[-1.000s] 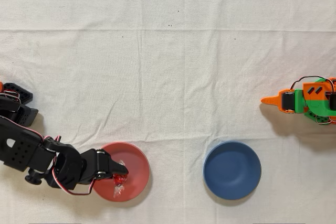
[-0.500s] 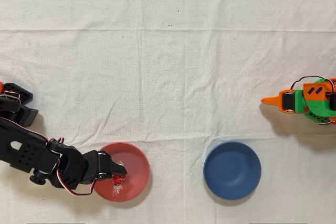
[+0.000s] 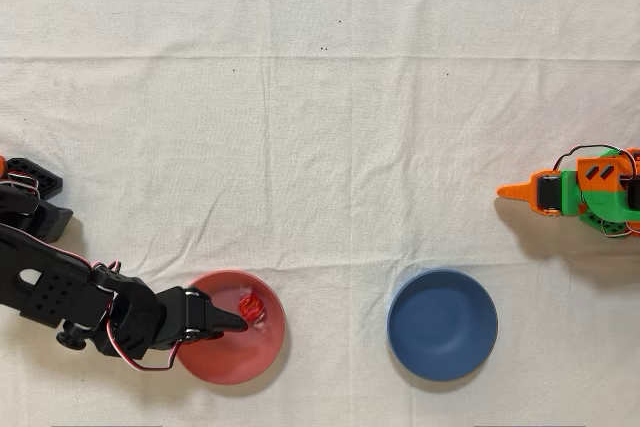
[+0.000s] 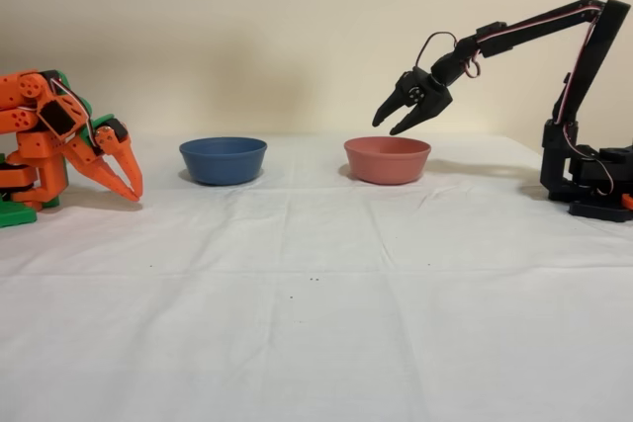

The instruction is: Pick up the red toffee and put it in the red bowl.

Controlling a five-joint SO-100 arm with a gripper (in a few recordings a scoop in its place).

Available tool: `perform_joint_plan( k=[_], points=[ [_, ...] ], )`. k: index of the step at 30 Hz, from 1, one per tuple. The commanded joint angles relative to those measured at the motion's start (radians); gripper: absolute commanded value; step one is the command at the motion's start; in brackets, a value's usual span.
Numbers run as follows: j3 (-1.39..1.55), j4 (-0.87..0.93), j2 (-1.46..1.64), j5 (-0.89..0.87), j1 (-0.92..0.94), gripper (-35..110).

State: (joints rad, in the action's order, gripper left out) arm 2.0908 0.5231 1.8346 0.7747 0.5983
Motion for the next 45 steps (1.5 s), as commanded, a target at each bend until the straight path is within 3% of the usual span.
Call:
perform_joint_plan(
  k=[1,6,18,25,32,45],
  points=[
    [-0.009,-0.009,0.038,0.003,0.023,22],
    [-0.008,-0.017,0.048,-0.029,0.04,30],
    [-0.023,-0.015,0.063,-0.028,0.041,31],
    [-0.051,-0.012,0.207,-0.132,-0.029,32],
    [-0.057,0.006,0.379,-0.4,-0.167,32],
    [0.229,-0.172,0.732,-0.506,-0.345,14]
  ],
)
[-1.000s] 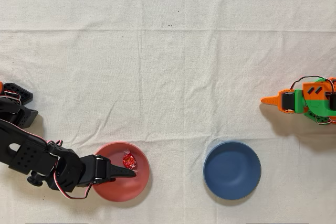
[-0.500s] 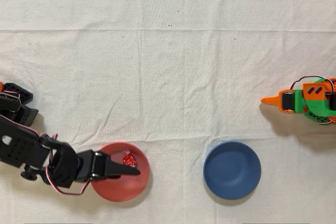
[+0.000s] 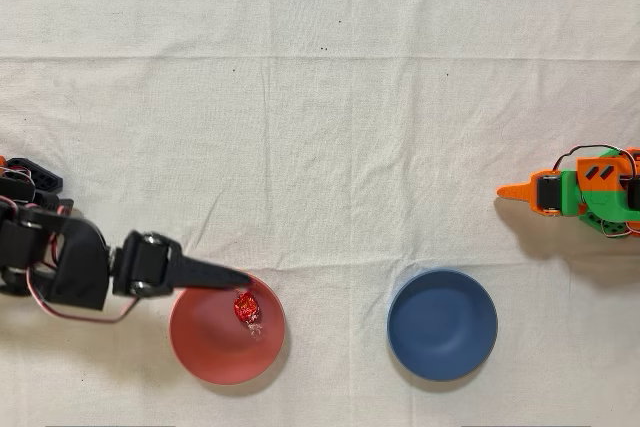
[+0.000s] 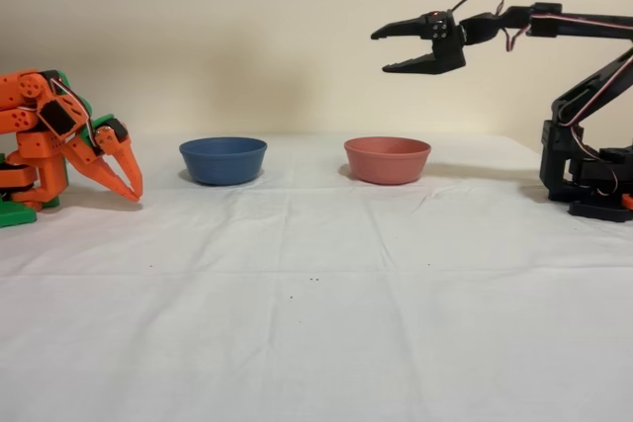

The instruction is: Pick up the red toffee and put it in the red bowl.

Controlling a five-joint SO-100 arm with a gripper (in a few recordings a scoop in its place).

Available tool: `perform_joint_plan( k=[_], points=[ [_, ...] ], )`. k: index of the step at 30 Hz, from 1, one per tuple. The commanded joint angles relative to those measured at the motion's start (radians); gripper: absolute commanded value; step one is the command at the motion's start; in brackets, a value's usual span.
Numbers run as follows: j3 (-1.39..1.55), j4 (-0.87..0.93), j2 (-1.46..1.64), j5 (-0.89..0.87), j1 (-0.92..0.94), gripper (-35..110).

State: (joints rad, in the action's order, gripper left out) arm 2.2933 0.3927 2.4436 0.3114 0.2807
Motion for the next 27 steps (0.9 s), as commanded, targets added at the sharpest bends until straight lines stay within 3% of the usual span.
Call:
perform_joint_plan(
  k=[1,10,27],
  points=[
    [0.037,-0.041,0.143,-0.069,-0.044,12],
    [0.158,-0.049,0.302,-0.259,-0.155,3],
    [0.545,0.08,0.595,-0.38,-0.233,1]
  ],
)
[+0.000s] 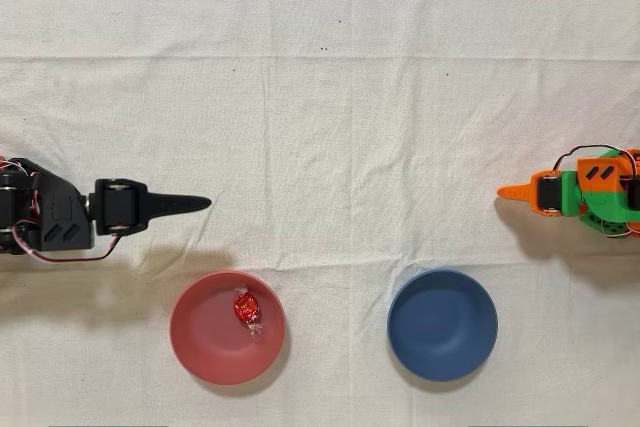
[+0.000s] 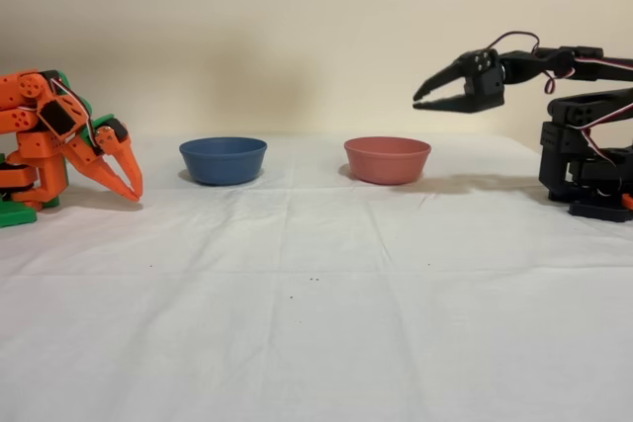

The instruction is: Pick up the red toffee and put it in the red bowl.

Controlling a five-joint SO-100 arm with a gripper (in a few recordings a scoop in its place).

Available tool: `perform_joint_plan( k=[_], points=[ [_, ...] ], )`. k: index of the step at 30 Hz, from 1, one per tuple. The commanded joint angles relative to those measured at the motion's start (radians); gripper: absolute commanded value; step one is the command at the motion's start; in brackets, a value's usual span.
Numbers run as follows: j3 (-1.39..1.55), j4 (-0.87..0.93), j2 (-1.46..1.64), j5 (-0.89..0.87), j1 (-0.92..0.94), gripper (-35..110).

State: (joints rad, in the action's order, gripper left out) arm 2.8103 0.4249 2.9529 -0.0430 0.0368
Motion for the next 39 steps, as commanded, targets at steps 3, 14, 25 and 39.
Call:
perform_joint_plan(
  k=[3,14,25,39],
  points=[
    [0.086,0.14,0.175,-0.029,0.011,1],
    [0.135,0.364,0.264,-0.083,0.011,1],
    [0.25,0.425,0.264,-0.011,0.026,1],
    [0.253,0.46,0.264,-0.011,0.026,1]
  ],
)
